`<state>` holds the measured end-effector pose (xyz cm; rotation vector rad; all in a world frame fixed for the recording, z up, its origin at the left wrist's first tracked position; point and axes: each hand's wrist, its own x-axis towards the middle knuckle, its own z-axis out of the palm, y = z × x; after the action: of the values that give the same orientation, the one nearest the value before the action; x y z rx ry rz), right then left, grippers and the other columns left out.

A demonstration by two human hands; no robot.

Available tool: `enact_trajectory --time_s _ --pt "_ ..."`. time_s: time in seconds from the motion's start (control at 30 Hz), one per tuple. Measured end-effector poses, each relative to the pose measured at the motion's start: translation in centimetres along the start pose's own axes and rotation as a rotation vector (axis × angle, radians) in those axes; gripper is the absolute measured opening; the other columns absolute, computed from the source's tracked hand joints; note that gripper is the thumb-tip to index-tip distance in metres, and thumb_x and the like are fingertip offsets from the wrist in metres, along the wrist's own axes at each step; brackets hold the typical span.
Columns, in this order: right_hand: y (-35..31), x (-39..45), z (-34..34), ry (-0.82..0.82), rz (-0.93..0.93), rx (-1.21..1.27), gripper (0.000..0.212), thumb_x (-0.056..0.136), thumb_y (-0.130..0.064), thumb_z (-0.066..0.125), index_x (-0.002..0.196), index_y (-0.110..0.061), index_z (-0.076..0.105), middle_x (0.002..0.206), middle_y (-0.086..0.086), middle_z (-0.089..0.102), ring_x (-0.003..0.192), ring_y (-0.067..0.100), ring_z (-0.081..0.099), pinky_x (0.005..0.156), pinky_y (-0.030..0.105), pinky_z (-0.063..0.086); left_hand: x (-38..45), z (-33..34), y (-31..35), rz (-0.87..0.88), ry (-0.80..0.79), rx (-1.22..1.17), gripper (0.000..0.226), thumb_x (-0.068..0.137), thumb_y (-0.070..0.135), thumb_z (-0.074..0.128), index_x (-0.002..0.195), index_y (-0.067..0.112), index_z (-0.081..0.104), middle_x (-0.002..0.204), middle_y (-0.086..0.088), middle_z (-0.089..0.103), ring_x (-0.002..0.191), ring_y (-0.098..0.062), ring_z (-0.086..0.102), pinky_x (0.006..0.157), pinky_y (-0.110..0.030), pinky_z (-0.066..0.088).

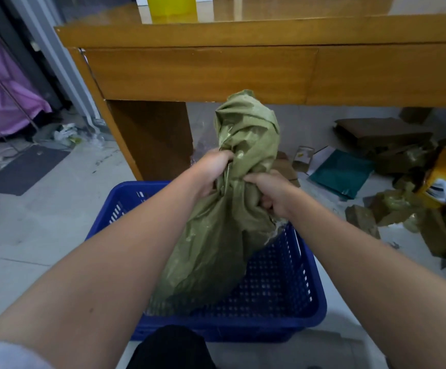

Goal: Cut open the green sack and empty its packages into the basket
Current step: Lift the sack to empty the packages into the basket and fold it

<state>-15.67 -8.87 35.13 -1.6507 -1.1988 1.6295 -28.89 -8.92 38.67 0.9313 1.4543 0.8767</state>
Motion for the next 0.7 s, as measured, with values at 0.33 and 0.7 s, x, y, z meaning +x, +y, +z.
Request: enact_trajectory --time_s 0.33,0.7 --pt "-4.9 -1.9 -3.4 -0.053 -0.062 0.655 0.027 0.095 -0.027 0.05 0.071 -0.015 0.051 0.038 -0.005 0.045 0.023 0.006 0.029 0.034 0.016 0.027 1.1 -0.3 -2.0 0.092 -0.199 0.436 0.081 0.067 0.03 0.085 0.138 0.03 0.045 0.134 -0.003 0.055 0.117 -0.025 0.056 0.099 -0.04 0.048" --pt "-3.3 -1.4 -4.3 -0.112 -0.118 0.565 0.028 0.086 -0.001 0.052 0.066 -0.018 0.044 0.057 -0.007 0.037 0.035 0.002 0.025 0.037 0.012 0.016 0.8 1.2 1.5 0.565 0.443 0.426 0.022 0.09 0.003 0.043 0.093 0.024 0.051 0.092 -0.006 0.067 0.086 -0.029 0.061 0.065 -0.032 0.039"
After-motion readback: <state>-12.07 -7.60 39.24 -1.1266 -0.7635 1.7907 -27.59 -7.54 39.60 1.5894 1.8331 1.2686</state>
